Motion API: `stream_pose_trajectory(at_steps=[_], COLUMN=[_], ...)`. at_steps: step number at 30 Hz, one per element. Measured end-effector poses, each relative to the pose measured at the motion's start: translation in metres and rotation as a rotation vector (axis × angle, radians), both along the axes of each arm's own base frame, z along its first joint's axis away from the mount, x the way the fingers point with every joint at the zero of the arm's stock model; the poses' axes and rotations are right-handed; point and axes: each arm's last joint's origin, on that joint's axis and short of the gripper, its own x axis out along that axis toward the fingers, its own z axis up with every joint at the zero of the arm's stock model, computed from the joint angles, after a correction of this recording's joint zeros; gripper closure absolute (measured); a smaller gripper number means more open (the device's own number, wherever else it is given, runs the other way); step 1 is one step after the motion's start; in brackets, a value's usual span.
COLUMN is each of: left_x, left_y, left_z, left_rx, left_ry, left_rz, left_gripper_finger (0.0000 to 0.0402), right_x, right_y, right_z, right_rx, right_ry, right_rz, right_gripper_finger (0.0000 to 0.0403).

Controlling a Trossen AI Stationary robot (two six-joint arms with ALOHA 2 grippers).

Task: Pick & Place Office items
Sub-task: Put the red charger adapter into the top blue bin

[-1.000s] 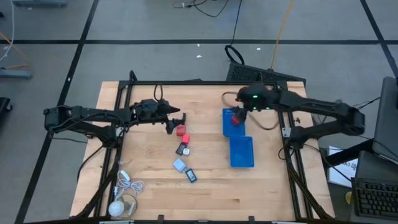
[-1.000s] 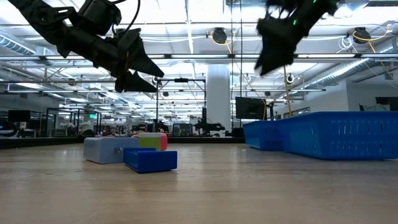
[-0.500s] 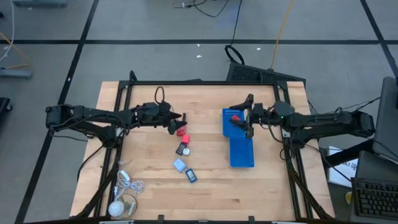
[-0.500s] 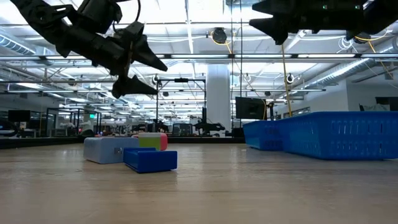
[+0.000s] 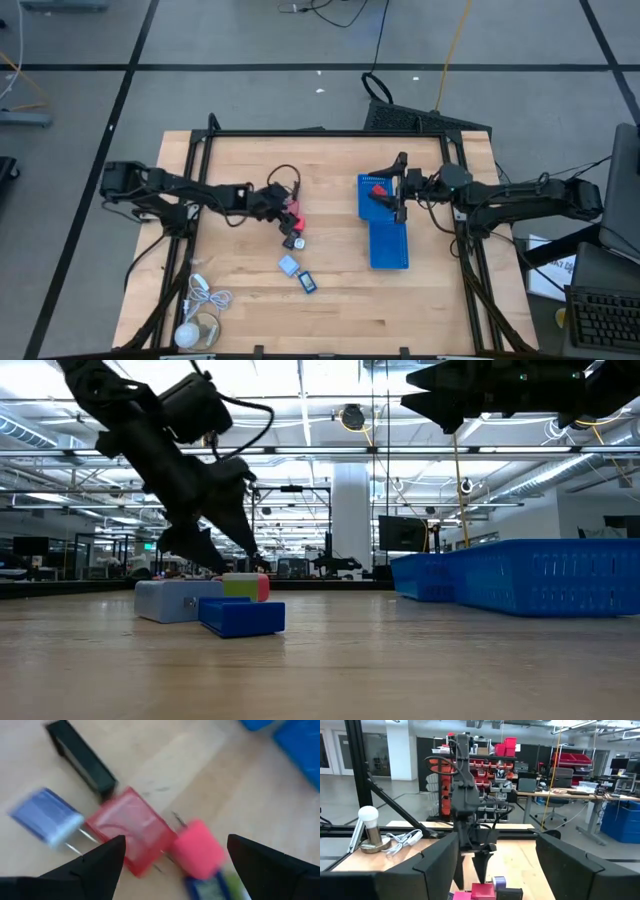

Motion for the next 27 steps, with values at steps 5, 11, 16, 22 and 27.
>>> stream_pose_trajectory(at_steps=[5, 11, 16, 22, 27], left_x=[0.011, 0.027, 0.036, 0.037, 0.04], left_y=[0.0, 0.0, 0.003, -0.003, -0.003], left_z=[-0.008, 0.0, 0.013, 0.019, 0.029], left_rx=[-0.095, -0.144, -0.066, 0.134, 0.252], left_ry=[0.02, -0.185, -0.288, -0.004, 0.072], left_rz=[0.129, 0.139, 0.109, -0.011, -0.077], left_gripper_finger=[0.005, 0.005, 0.005, 0.005, 0.005], right_x=[0.0, 0.0, 0.0, 0.0, 0.0], right_y=[0.0, 0.0, 0.0, 0.0, 0.0], right_z=[0.0, 0.0, 0.0, 0.0, 0.0], right_rx=[0.0, -0.02, -0.023, -0.041, -0.05], right_ry=[0.0, 0.001, 0.001, 0.002, 0.003], right_rz=[0.0, -0.002, -0.003, -0.006, -0.01], right_gripper_finger=[0.0149, 0.0149, 0.0149, 0.0149, 0.0149])
